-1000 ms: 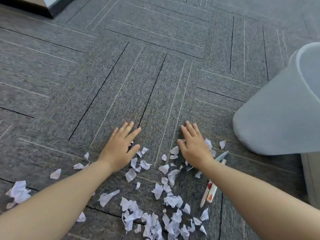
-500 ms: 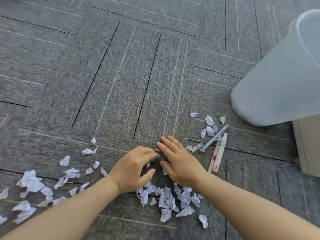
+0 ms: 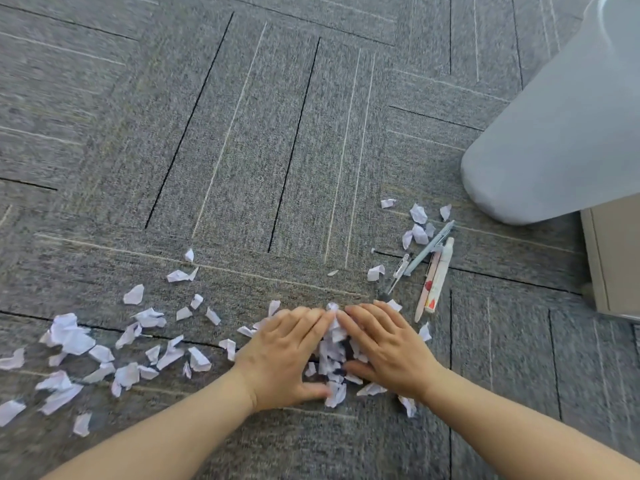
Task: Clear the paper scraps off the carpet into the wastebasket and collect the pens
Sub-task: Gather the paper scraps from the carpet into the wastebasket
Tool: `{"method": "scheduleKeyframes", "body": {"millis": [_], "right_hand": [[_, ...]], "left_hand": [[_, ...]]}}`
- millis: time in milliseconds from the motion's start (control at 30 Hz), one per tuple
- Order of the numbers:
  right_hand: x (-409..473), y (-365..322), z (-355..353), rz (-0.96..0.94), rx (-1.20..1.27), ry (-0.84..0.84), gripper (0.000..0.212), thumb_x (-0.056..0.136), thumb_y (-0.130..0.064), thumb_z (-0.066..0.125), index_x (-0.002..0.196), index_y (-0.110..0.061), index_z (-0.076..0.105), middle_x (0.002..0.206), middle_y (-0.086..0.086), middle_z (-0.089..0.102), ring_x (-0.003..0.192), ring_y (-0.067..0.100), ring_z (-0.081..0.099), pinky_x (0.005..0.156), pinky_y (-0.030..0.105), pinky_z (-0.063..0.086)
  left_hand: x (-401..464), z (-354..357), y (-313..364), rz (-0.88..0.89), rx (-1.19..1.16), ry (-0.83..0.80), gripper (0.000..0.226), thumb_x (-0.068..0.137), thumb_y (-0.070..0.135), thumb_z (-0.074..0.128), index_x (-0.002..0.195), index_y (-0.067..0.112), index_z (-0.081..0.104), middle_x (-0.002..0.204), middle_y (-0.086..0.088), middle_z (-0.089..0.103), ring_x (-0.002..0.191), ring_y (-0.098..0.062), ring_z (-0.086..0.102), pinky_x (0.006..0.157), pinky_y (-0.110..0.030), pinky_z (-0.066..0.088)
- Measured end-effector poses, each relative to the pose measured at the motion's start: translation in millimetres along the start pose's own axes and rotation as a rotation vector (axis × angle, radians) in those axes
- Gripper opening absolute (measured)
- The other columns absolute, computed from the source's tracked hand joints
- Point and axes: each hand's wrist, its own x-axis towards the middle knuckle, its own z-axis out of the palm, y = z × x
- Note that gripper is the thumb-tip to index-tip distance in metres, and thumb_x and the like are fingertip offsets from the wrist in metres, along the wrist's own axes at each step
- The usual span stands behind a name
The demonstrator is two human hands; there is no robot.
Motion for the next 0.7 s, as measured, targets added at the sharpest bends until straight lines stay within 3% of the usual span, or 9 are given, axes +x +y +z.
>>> {"method": "scheduleKeyframes", "body": {"millis": [100, 200, 300, 400, 500, 600, 700], "right_hand": [[20.3, -0.7, 0.6, 0.077, -0.017, 0.105, 0.049, 0.094, -0.047, 0.048, 0.13, -0.013, 0.05, 0.113, 0.004, 0.055, 0.096, 0.024, 0.056, 0.087, 0.037, 0.042], [37.9, 6.8, -4.1, 0.1, 0.01, 0.129, 0.019, 0.091, -0.026, 0.047, 0.103, -0.016, 0.058, 0.088, 0.002, 0.06, 0.074, 0.024, 0.057, 0.068, 0.035, 0.044], [47.9, 16.9, -8.3, 0.075, 0.042, 0.104, 0.009, 0.084, -0.011, 0.053, 0.091, -0.013, 0.058, 0.075, 0.002, 0.059, 0.062, 0.023, 0.055, 0.057, 0.033, 0.043], [51.9, 24.2, -16.0, 0.122, 0.111, 0.085, 0.019, 0.075, 0.001, 0.069, 0.085, -0.009, 0.057, 0.067, 0.003, 0.057, 0.051, 0.023, 0.049, 0.047, 0.028, 0.035], [52.3, 30.6, -27.7, 0.215, 0.195, 0.136, 0.007, 0.087, -0.007, 0.05, 0.082, -0.006, 0.056, 0.063, 0.004, 0.054, 0.044, 0.022, 0.043, 0.043, 0.026, 0.025], [55.6, 38.6, -39.7, 0.341, 0.28, 0.253, 0.024, 0.093, -0.018, 0.038, 0.086, -0.006, 0.057, 0.065, 0.003, 0.057, 0.042, 0.02, 0.041, 0.04, 0.024, 0.026], [65.9, 51.8, -69.8, 0.47, 0.423, 0.437, 0.028, 0.099, -0.025, 0.039, 0.088, -0.006, 0.056, 0.065, 0.001, 0.053, 0.047, 0.023, 0.043, 0.039, 0.035, 0.037]], "left_hand": [[16.5, 0.8, -1.9, -0.062, 0.004, 0.039, 0.085, 0.078, 0.072, 0.04, 0.137, 0.011, 0.039, 0.121, -0.002, 0.053, 0.108, -0.021, 0.05, 0.094, -0.036, 0.036], [36.0, -5.5, -12.1, -0.012, 0.007, 0.101, 0.042, 0.08, 0.046, 0.046, 0.106, 0.014, 0.049, 0.092, -0.001, 0.057, 0.081, -0.022, 0.054, 0.068, -0.034, 0.046], [49.6, -9.4, -22.6, 0.09, 0.023, 0.147, 0.008, 0.077, 0.019, 0.056, 0.08, 0.015, 0.05, 0.07, -0.002, 0.054, 0.061, -0.021, 0.048, 0.052, -0.031, 0.041], [59.0, -16.8, -27.3, 0.074, 0.036, 0.155, 0.017, 0.074, 0.011, 0.066, 0.069, 0.015, 0.05, 0.06, -0.001, 0.05, 0.049, -0.018, 0.046, 0.041, -0.028, 0.04], [64.4, -30.1, -35.0, 0.029, 0.001, 0.184, 0.019, 0.085, 0.021, 0.048, 0.067, 0.015, 0.049, 0.054, 0.004, 0.046, 0.039, -0.01, 0.04, 0.033, -0.017, 0.03], [68.8, -44.2, -44.9, -0.101, -0.117, 0.234, 0.026, 0.089, 0.022, 0.037, 0.065, 0.016, 0.046, 0.055, 0.009, 0.039, 0.039, -0.007, 0.032, 0.036, -0.008, 0.02], [92.7, -69.2, -44.1, -0.266, -0.282, 0.347, 0.029, 0.092, 0.024, 0.035, 0.063, 0.021, 0.035, 0.052, 0.011, 0.037, 0.04, -0.005, 0.032, 0.038, -0.013, 0.022]]}}
